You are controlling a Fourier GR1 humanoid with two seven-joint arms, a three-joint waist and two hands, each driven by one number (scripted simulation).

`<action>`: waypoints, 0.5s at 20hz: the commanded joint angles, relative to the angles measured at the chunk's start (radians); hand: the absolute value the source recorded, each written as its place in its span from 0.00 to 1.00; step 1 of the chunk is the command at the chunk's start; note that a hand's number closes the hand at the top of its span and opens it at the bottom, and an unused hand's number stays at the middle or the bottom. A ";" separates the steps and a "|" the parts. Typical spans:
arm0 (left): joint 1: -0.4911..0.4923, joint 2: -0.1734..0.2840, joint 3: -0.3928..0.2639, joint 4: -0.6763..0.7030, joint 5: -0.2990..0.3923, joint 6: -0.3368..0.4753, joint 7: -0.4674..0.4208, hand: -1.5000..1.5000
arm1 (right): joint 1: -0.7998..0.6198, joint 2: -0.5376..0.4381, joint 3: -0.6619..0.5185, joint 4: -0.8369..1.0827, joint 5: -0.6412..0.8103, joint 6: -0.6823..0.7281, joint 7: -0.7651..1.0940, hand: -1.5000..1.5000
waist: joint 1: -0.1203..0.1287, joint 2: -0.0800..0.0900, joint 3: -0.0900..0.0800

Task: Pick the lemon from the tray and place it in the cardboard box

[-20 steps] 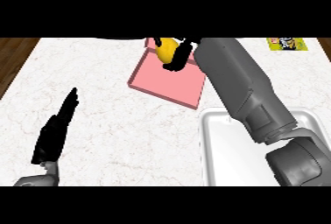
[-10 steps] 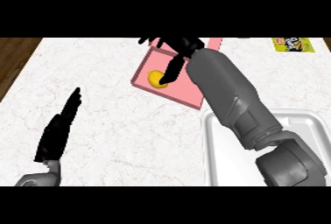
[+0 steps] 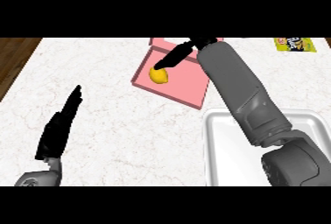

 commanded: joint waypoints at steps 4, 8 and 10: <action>-0.014 0.003 -0.004 -0.011 -0.007 -0.002 0.017 0.50 | -0.021 -0.147 -0.180 0.004 -0.173 0.093 0.038 0.00 | -0.001 0.005 0.001; 0.033 0.001 -0.012 -0.025 -0.012 -0.001 -0.029 0.50 | 0.005 -0.248 -0.217 0.004 -0.196 0.063 0.049 0.00 | 0.016 0.010 0.000; -0.008 0.005 -0.015 -0.057 -0.014 -0.004 0.019 0.50 | 0.046 -0.280 -0.218 0.008 -0.191 0.057 0.016 0.00 | 0.025 0.018 0.002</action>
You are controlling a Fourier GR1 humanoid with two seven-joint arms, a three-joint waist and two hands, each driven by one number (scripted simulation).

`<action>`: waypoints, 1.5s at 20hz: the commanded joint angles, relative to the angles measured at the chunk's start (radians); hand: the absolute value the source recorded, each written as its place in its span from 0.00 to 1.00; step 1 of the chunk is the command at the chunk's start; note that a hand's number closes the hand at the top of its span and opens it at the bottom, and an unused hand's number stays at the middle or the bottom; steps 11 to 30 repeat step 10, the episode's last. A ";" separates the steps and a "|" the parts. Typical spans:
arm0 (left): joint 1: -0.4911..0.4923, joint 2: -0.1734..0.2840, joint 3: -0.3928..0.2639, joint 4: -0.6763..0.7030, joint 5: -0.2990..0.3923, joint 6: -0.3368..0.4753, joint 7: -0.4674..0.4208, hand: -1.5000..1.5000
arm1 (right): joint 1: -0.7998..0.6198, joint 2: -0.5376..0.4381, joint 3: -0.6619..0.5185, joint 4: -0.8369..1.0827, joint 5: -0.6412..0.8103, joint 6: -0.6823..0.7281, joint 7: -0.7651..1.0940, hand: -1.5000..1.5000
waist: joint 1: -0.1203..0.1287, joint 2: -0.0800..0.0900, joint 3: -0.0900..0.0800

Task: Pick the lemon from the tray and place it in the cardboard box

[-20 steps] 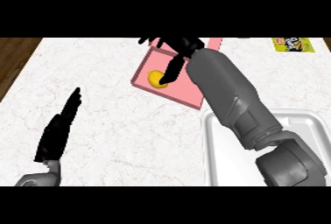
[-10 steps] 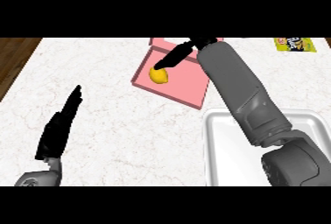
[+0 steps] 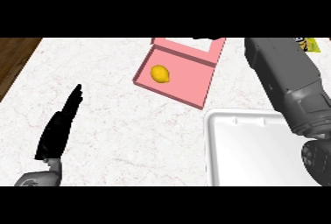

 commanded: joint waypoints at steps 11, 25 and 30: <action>-0.027 0.003 0.015 0.014 0.014 -0.005 -0.024 0.50 | 0.078 -0.298 -0.054 0.015 -0.040 0.226 -0.031 0.00 | 0.033 0.025 0.003; -0.027 0.003 0.015 0.014 0.014 -0.005 -0.024 0.50 | 0.078 -0.298 -0.054 0.015 -0.040 0.226 -0.031 0.00 | 0.033 0.025 0.003; -0.027 0.003 0.015 0.014 0.014 -0.005 -0.024 0.50 | 0.078 -0.298 -0.054 0.015 -0.040 0.226 -0.031 0.00 | 0.033 0.025 0.003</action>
